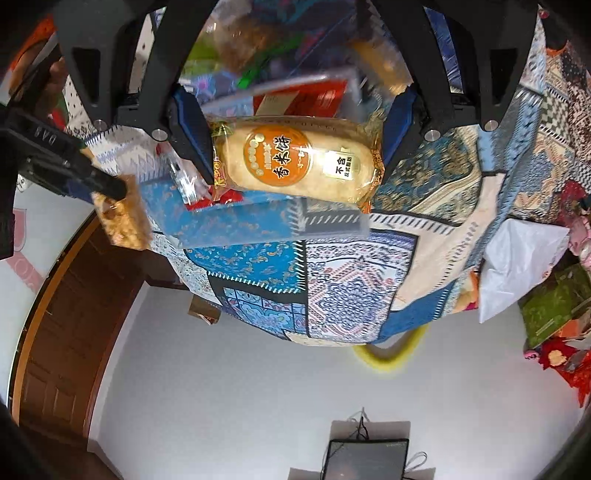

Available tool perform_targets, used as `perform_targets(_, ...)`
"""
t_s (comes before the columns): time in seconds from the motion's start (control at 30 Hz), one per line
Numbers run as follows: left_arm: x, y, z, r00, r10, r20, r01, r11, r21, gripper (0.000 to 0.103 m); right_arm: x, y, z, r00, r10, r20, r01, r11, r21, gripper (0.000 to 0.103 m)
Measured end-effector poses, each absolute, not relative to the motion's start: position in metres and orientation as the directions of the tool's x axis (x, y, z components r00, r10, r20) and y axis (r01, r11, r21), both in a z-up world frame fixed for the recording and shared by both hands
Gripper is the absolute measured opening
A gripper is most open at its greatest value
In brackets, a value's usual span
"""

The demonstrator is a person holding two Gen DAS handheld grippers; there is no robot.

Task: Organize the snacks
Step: 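Lower the biscuit pack and peanut bar into the clear box and release both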

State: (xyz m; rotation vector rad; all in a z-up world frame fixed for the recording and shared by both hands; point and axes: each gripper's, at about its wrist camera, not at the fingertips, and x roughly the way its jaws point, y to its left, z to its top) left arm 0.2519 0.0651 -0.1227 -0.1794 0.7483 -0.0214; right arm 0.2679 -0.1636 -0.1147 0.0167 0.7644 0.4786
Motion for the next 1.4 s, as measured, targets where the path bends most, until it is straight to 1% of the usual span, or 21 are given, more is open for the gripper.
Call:
perform_targets(0.27,0.303,0.060,-0.146,0.701,-0.063,-0.711,-0.066,0.986,-0.153,0.081,0.297,-0.128,-0.130,0.569,0.439,-0.695,-0.461,0.870,0.172,0.047)
perform_targets(0.47,0.325,0.066,-0.163,0.674,-0.046,-0.737,-0.102,0.983,-0.154,0.081,0.312,-0.111,-0.147,0.528,0.436,-0.729,-0.478,0.862,0.169,0.047)
perform_targets(0.57,0.330,0.069,-0.168,0.666,-0.039,-0.745,-0.123,0.979,-0.161,0.085,0.315,-0.107,-0.153,0.512,0.437,-0.740,-0.479,0.860,0.177,0.048)
perform_targets(0.63,0.331,0.070,-0.169,0.665,-0.041,-0.746,-0.127,0.978,-0.167,0.092,0.315,-0.105,-0.154,0.507,0.434,-0.745,-0.482,0.859,0.171,0.050)
perform_targets(0.67,0.331,0.071,-0.169,0.662,-0.051,-0.748,-0.123,0.977,-0.175,0.092,0.316,-0.104,-0.154,0.506,0.431,-0.747,-0.483,0.859,0.169,0.051)
perform_targets(0.7,0.330,0.071,-0.169,0.659,-0.055,-0.750,-0.121,0.977,-0.178,0.092,0.314,-0.103,-0.153,0.507,0.422,-0.751,-0.483,0.861,0.158,0.058)
perform_targets(0.73,0.328,0.071,-0.167,0.659,-0.057,-0.750,-0.119,0.977,-0.179,0.093,0.313,-0.103,-0.152,0.511,0.409,-0.756,-0.478,0.866,0.145,0.068)
perform_targets(0.8,0.324,0.071,-0.163,0.660,-0.064,-0.748,-0.111,0.977,-0.182,0.093,0.311,-0.105,-0.149,0.532,0.392,-0.751,-0.464,0.876,0.129,0.074)
perform_targets(0.97,0.308,0.071,-0.142,0.680,-0.071,-0.730,-0.094,0.979,-0.182,0.094,0.304,-0.114,-0.133,0.544,0.413,-0.730,-0.461,0.874,0.152,0.074)
perform_targets(1.03,0.302,0.070,-0.132,0.694,-0.064,-0.717,-0.089,0.981,-0.173,0.098,0.300,-0.116,-0.126,0.549,0.425,-0.720,-0.463,0.872,0.161,0.074)
perform_targets(1.17,0.294,0.067,-0.114,0.715,-0.053,-0.697,-0.080,0.985,-0.156,0.101,0.284,-0.120,-0.109,0.570,0.436,-0.696,-0.476,0.866,0.152,0.075)
perform_targets(1.23,0.291,0.065,-0.108,0.716,-0.050,-0.696,-0.074,0.986,-0.147,0.101,0.276,-0.122,-0.102,0.581,0.437,-0.686,-0.480,0.865,0.144,0.079)
perform_targets(1.4,0.272,0.065,-0.100,0.719,-0.054,-0.693,-0.072,0.986,-0.152,0.101,0.258,-0.128,-0.091,0.600,0.439,-0.669,-0.489,0.863,0.128,0.079)
